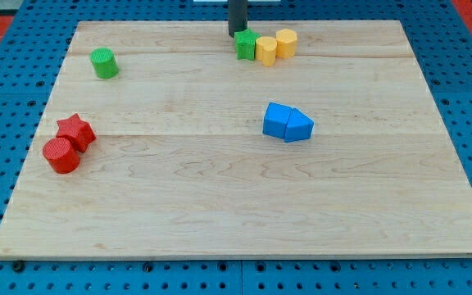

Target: Move the green circle slightly right

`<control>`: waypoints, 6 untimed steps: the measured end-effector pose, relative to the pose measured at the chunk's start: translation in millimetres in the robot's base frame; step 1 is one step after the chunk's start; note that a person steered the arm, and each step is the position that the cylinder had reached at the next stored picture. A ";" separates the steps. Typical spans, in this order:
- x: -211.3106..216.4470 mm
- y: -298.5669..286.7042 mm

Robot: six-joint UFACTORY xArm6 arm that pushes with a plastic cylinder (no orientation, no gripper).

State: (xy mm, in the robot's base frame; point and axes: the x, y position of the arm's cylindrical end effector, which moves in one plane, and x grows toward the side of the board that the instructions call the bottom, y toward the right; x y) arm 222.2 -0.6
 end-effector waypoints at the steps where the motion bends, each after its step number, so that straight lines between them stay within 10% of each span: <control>1: -6.0 -79.3; 3: 22.4 -242.3; 6: 70.6 -117.5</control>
